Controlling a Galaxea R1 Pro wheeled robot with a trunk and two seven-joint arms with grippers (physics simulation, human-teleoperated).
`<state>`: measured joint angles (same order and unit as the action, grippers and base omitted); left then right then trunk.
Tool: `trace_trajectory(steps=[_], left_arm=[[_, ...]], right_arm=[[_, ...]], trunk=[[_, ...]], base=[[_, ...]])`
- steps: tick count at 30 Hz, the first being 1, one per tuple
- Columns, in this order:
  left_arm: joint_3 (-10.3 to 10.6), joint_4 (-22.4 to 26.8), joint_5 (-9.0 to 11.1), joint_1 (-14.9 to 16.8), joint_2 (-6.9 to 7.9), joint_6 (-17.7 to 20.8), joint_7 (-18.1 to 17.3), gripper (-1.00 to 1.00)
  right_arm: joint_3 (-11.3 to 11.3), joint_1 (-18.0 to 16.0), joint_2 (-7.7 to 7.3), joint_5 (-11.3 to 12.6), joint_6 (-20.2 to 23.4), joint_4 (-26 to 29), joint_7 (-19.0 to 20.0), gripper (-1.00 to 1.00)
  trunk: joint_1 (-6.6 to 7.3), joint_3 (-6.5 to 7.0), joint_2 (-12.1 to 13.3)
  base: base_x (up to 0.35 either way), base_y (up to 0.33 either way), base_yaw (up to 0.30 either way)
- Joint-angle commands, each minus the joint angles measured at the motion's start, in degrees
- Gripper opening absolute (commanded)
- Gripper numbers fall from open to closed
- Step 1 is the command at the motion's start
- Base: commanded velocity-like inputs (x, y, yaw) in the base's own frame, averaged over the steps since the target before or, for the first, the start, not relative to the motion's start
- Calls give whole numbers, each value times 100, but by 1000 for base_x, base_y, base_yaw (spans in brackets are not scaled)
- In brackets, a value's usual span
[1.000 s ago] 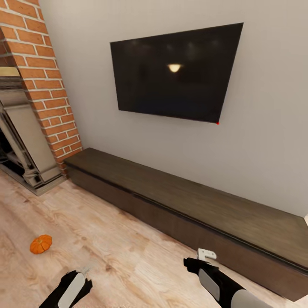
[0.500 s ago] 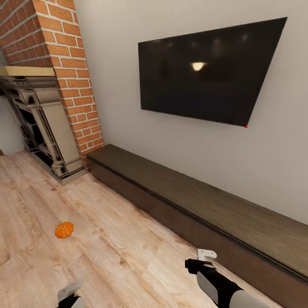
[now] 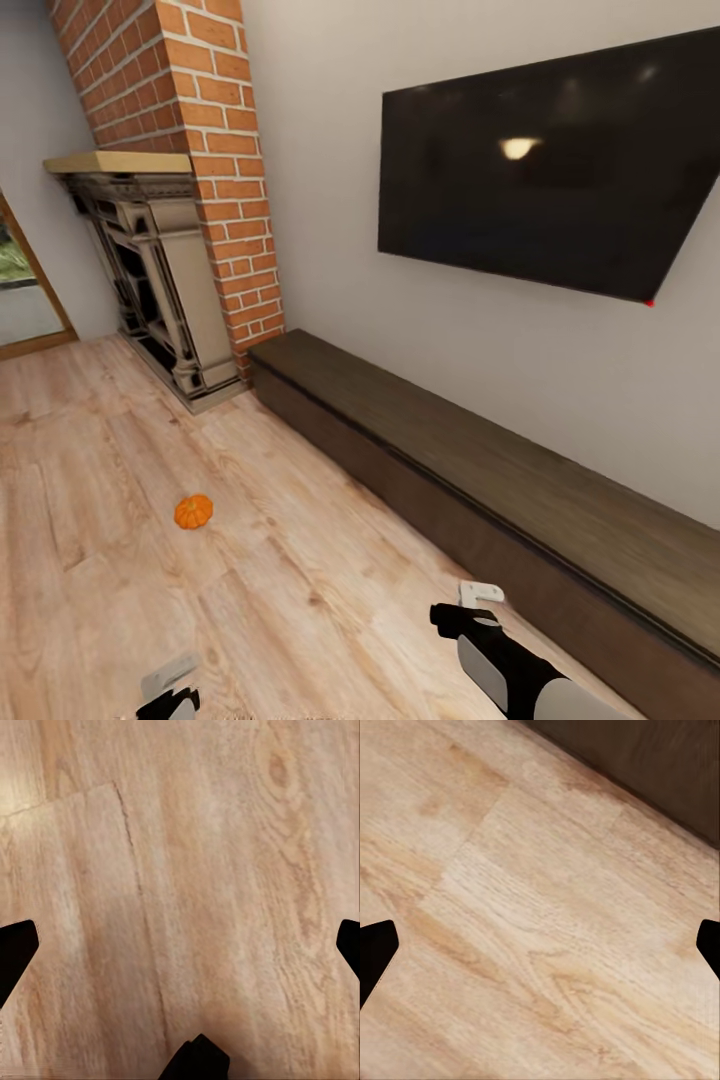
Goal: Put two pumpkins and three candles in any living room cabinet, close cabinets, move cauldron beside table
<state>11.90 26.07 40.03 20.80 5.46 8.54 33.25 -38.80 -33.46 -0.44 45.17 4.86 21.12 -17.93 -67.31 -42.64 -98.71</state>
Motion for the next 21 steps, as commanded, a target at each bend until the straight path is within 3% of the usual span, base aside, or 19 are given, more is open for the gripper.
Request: trace_trajectory(steps=[1,7,21], left_arm=[[48,12,22,3,7,34,43,100],[52,12,22,3,1,34,41,100],[67,12,22,3,-28,34,41,100]], right_arm=[[-31,-3,-3,10,33,15,-44,100],[-32,-3,0,5,31,15,-44,100],[-116,-3,65,7,-202,-13,-37,100]], trunk=[[1,-10,-3],[1,-31,-3],[1,-34,-3]], base=[[0,0,268],[0,0,212],[0,0,11]])
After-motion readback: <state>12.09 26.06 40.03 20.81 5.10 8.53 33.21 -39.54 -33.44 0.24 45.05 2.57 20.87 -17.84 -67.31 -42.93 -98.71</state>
